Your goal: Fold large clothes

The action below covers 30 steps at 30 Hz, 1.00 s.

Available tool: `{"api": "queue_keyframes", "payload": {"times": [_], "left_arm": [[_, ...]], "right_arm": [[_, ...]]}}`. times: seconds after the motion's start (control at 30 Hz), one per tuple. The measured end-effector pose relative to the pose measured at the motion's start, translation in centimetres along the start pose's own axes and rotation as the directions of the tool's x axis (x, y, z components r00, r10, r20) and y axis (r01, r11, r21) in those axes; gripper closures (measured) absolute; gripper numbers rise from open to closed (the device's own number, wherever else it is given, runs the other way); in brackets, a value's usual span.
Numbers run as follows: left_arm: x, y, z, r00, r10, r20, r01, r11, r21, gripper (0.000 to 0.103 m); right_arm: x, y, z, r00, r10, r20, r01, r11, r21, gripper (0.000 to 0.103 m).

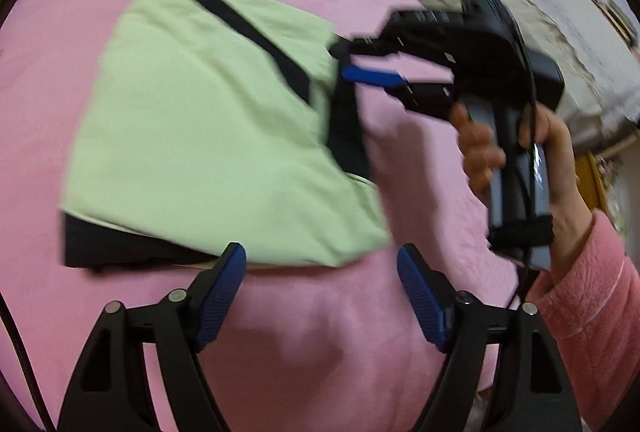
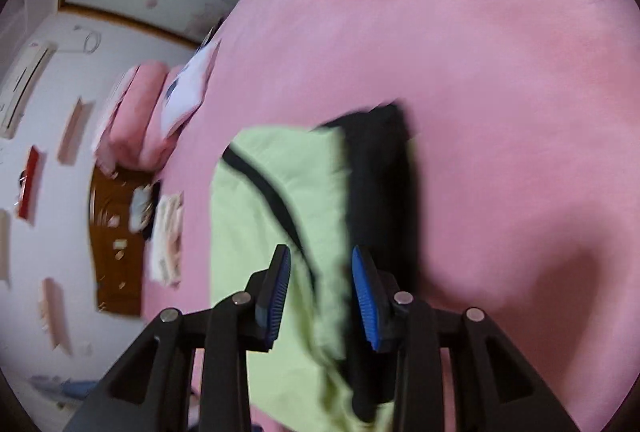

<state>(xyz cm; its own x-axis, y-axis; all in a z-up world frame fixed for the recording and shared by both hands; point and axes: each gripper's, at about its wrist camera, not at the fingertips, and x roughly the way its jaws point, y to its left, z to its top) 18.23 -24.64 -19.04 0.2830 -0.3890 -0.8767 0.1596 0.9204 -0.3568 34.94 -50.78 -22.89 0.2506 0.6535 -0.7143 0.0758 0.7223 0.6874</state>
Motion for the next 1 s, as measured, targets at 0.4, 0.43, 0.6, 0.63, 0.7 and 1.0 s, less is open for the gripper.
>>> {"api": "queue_keyframes", "payload": {"times": [0.4,0.43,0.6,0.63,0.7,1.0], "left_arm": [[-1.5,5.6,0.3,0.986,0.161,0.035,-0.153,0.974,-0.166,0.026],[-1.4,5.7,0.0,0.986,0.164,0.024,-0.157,0.971,-0.178,0.026],[-0.8,7.4,0.3,0.983,0.184,-0.012,-0.182,0.963,-0.197,0.026],[-0.6,7.3,0.2,0.982,0.187,-0.018,-0.187,0.963,-0.193,0.026],[-0.2,7.1,0.0,0.981,0.194,-0.024,-0.195,0.963,-0.184,0.026],[-0.2,6.4,1.6,0.977,0.212,0.027,-0.205,0.964,-0.17,0.026]], "right_arm": [[5.1,0.3,-1.0,0.953,-0.281,-0.113,0.279,0.96,-0.034,0.072],[5.8,1.0,-1.0,0.947,-0.297,-0.124,0.294,0.955,-0.042,0.072],[5.3,1.6,-1.8,0.923,-0.359,-0.138,0.356,0.933,-0.043,0.071],[5.0,1.4,-1.9,0.922,-0.364,-0.134,0.363,0.931,-0.033,0.071],[5.6,1.6,-2.0,0.915,-0.383,-0.129,0.382,0.924,-0.032,0.067],[6.1,4.6,-2.2,0.909,-0.417,0.012,0.415,0.899,-0.14,0.094]]}}
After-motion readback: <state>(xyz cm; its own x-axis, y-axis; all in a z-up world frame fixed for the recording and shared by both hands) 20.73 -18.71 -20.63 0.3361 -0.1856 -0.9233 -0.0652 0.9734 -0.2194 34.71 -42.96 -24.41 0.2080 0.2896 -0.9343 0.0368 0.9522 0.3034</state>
